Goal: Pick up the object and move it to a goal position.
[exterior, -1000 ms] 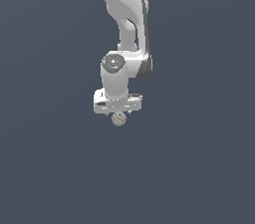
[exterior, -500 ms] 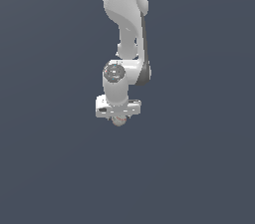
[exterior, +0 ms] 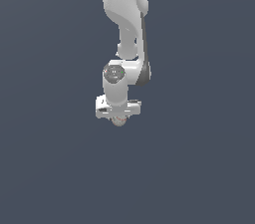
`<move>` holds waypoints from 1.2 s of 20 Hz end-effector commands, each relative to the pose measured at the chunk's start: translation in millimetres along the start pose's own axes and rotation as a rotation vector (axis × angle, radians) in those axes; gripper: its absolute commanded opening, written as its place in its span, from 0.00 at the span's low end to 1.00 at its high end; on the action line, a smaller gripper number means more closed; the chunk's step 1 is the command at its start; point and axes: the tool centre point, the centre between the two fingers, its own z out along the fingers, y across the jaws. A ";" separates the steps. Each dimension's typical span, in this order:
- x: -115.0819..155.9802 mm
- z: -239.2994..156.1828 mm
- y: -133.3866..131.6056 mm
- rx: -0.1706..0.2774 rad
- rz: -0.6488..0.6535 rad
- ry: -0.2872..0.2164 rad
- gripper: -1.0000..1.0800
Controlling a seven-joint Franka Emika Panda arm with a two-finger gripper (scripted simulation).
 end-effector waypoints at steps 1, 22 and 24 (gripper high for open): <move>0.1 0.9 -0.3 0.000 0.000 0.000 0.00; -29.9 -64.4 118.8 0.001 -0.001 0.000 0.00; -31.3 -68.8 126.9 0.001 -0.001 0.000 0.00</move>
